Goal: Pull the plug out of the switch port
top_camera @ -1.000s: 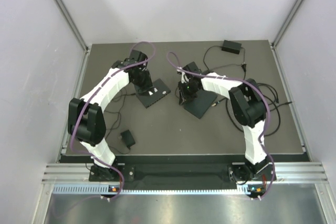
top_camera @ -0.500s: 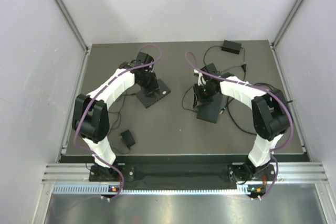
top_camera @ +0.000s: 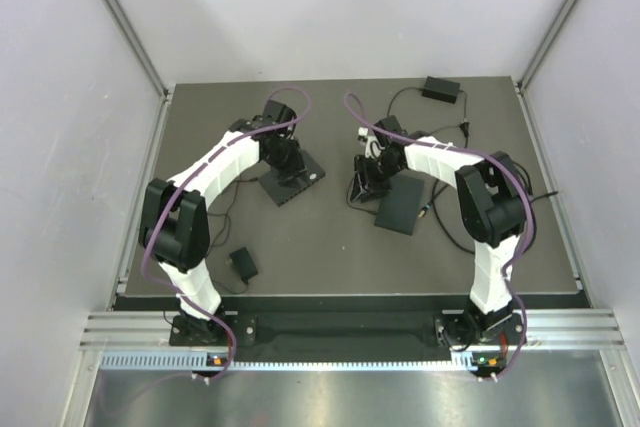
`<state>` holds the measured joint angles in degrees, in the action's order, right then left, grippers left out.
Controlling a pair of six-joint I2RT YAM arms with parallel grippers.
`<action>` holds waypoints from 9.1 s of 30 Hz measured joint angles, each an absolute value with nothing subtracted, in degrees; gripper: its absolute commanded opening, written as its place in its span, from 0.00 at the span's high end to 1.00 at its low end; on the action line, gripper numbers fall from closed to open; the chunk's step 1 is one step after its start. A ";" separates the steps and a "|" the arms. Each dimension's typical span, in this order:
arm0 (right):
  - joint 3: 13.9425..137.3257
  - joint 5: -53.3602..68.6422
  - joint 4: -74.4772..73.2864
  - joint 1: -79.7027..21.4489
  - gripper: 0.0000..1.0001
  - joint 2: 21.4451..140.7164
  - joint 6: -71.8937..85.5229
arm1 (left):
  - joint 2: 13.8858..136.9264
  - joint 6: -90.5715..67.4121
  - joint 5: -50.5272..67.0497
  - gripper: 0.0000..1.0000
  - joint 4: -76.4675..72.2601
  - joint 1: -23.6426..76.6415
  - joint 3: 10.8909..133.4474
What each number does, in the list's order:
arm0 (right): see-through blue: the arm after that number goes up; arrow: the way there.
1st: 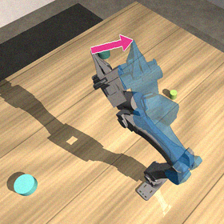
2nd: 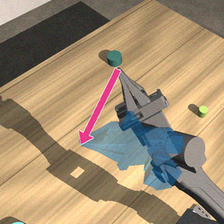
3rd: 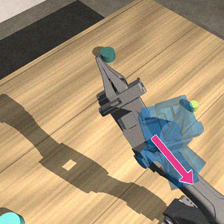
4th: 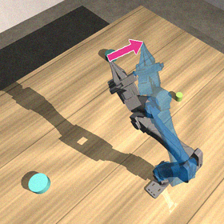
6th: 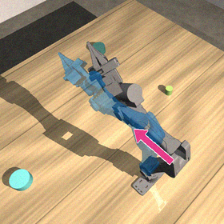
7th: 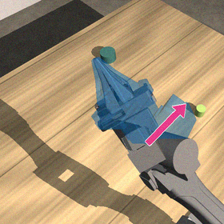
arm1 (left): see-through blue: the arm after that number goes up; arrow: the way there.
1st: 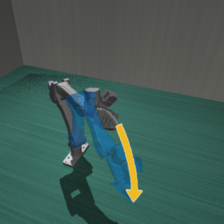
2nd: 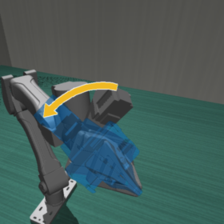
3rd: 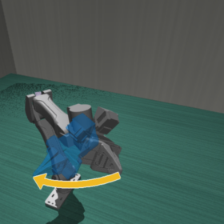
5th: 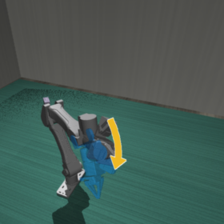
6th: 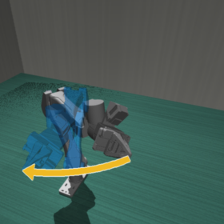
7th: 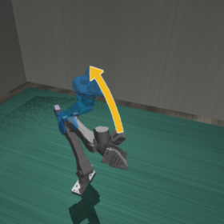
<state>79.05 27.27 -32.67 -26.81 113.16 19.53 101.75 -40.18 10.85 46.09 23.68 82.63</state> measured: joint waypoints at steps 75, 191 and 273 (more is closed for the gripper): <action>78.98 19.07 -39.11 -17.28 0.45 112.42 16.45 | 101.86 -40.36 12.40 0.63 44.62 24.75 80.95; 53.28 26.24 -20.34 -22.48 0.78 99.20 26.20 | 127.28 -40.18 27.44 0.73 49.12 35.20 101.03; 73.28 53.32 -16.19 -27.77 1.00 103.88 36.91 | 93.93 -37.32 -4.03 0.59 42.24 31.05 85.10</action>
<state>73.28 53.32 -16.19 -27.77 103.88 36.91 93.93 -37.32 -4.03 42.24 31.05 85.10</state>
